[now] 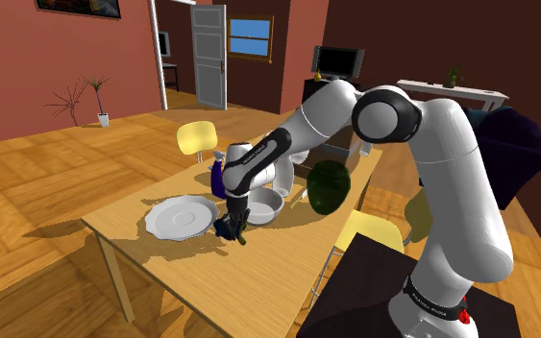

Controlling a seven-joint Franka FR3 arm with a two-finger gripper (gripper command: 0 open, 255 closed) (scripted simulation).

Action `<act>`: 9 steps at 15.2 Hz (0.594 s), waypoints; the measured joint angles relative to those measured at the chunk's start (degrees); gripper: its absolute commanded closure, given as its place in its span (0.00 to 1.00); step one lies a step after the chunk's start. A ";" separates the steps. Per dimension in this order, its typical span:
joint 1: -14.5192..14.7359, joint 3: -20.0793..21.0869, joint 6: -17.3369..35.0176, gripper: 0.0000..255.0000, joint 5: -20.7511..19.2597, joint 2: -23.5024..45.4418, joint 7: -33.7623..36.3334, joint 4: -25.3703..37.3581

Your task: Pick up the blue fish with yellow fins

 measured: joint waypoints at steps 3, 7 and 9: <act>0.07 -0.15 -1.73 1.00 -0.27 -1.73 0.44 0.04; 0.16 -0.32 -3.89 1.00 -0.60 -4.06 0.97 -0.11; 0.15 -0.40 -4.82 1.00 -0.73 -5.34 1.15 -0.44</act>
